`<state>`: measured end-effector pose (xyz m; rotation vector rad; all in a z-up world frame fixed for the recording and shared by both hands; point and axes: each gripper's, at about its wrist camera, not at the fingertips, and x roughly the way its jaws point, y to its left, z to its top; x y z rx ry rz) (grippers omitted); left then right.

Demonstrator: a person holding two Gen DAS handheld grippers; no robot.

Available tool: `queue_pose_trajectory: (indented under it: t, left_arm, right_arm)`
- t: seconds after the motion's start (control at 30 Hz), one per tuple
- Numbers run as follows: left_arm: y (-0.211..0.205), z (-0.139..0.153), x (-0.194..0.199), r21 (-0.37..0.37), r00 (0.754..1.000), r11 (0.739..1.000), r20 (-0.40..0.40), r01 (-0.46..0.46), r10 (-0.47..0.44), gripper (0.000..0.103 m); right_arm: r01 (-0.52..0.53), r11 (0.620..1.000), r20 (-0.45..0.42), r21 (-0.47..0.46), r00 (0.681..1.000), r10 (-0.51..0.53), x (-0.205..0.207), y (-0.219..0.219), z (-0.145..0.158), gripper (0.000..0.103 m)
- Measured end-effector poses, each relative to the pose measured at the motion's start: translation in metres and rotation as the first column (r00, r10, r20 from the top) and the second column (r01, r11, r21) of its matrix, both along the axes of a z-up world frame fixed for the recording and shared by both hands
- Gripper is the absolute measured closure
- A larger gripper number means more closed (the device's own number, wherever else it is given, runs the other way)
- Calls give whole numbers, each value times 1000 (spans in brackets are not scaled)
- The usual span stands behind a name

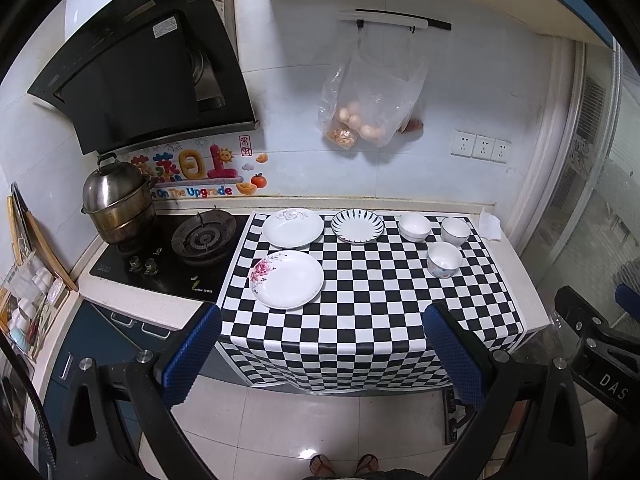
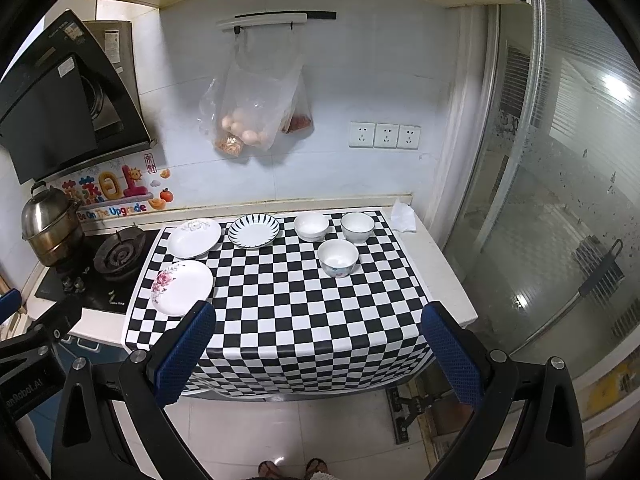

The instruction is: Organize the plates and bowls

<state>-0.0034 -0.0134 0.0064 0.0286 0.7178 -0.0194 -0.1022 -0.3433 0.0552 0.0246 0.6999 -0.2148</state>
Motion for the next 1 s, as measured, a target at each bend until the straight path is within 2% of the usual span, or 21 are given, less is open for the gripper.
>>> queue_pose_trajectory:
  t: [1.0]
  left_arm:
    - [-2,-1,0,-8,1000,1000,-1,1,-2,0]
  right_arm:
    - [-15,1000,3,-25,1000,15,-1,11,4,0]
